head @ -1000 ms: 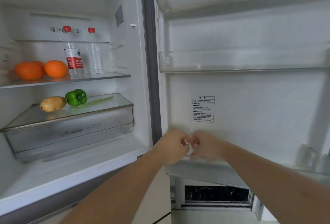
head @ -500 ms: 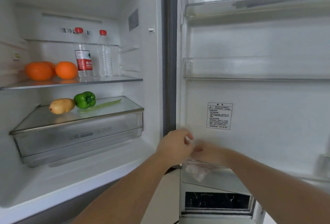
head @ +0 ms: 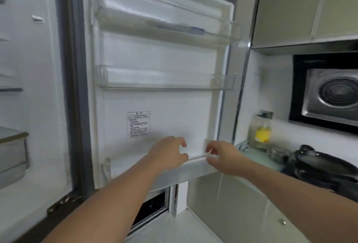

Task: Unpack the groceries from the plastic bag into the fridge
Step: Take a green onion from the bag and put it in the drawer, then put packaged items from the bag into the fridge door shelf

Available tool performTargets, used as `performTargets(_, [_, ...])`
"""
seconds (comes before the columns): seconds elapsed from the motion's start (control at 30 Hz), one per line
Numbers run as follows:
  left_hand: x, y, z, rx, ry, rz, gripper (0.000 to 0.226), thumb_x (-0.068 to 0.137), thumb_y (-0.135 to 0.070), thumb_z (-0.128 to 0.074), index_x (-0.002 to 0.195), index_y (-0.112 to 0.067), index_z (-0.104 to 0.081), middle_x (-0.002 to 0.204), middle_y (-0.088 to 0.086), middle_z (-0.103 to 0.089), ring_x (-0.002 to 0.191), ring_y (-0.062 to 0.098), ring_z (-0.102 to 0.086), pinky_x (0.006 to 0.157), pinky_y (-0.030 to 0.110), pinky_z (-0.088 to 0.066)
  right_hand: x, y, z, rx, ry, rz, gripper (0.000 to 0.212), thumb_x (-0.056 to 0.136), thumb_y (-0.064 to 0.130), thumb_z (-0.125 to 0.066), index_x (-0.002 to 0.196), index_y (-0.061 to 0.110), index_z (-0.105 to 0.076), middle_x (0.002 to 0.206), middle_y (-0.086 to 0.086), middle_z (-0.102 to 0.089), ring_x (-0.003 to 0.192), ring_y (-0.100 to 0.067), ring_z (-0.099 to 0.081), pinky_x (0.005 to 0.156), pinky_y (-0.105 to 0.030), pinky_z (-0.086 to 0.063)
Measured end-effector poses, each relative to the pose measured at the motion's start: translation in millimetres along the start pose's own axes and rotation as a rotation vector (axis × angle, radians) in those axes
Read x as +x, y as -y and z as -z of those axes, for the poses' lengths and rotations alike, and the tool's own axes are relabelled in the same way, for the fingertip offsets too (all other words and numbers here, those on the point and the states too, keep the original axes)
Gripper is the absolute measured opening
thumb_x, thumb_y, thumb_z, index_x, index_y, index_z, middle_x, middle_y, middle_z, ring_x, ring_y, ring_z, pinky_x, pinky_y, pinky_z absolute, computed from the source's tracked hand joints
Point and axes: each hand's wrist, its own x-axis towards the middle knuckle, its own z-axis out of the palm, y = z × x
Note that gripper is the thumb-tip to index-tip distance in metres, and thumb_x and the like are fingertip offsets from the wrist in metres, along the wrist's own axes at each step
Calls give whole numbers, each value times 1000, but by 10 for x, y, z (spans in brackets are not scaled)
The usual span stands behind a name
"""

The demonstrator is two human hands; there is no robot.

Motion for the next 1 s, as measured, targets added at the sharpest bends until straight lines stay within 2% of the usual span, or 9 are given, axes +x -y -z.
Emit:
performTargets(0.07, [63,-356,-102,19,39,-81,37,87,-40,-58,123,-31,-55,122,-5,-55,112,19,-53,95,35,-45,-334,-338,265,-27,-31,-120,27,87,30,-58,112,22,-59,102,3,-58,95,-17,-57,83,-28,-46])
performTargets(0.17, [58,-892,-277,35,62,-217,36,86,-39,-57,122,-33,-55,125,-6,-54,113,18,-53,88,31,-43,-863,-785,618,-63,-71,-296,31,87,34,-57,115,23,-56,109,1,-58,98,-18,-56,85,-29,-46])
performTargets(0.37, [-171,-1942,-664,37,104,-410,41,84,-39,-59,124,-31,-55,129,-2,-53,119,20,-52,96,35,-45,-2071,-1361,1124,-203,-167,-623,40,86,39,-54,122,22,-49,116,0,-55,99,-21,-56,78,-33,-49])
performTargets(0.5, [-534,-2710,-945,7,176,-531,40,85,-38,-58,124,-32,-54,126,-6,-53,118,17,-51,94,34,-45,-2986,-1615,1447,-210,-181,-772,40,86,39,-53,122,22,-48,105,3,-55,85,-18,-57,69,-31,-49])
performTargets(0.63, [-913,-3458,-1185,-65,232,-648,37,81,-37,-56,118,-34,-56,116,-7,-54,108,17,-54,91,37,-48,-3904,-1778,1766,-231,-215,-922,45,82,36,-55,124,21,-50,100,2,-53,85,-18,-57,78,-33,-54])
performTargets(0.8, [-1295,-4239,-1443,-104,278,-779,34,82,-36,-57,116,-34,-57,113,-10,-53,107,15,-54,91,37,-48,-4801,-1875,2061,-235,-257,-1052,43,85,36,-56,126,23,-48,104,2,-57,81,-18,-59,67,-28,-50])
performTargets(0.9, [-1498,-4689,-1630,-103,320,-857,35,83,-36,-55,118,-35,-55,115,-10,-53,106,15,-52,90,37,-47,-5243,-1945,2214,-234,-296,-1119,48,85,40,-56,130,25,-47,119,2,-60,91,-18,-63,77,-32,-54])
performTargets(1.0, [-1648,-5073,-1794,-94,354,-917,36,85,-38,-53,121,-35,-54,118,-10,-52,107,15,-52,91,37,-47,-5568,-2060,2333,-240,-313,-1183,46,87,40,-55,130,26,-46,126,2,-56,89,-18,-58,74,-28,-49])
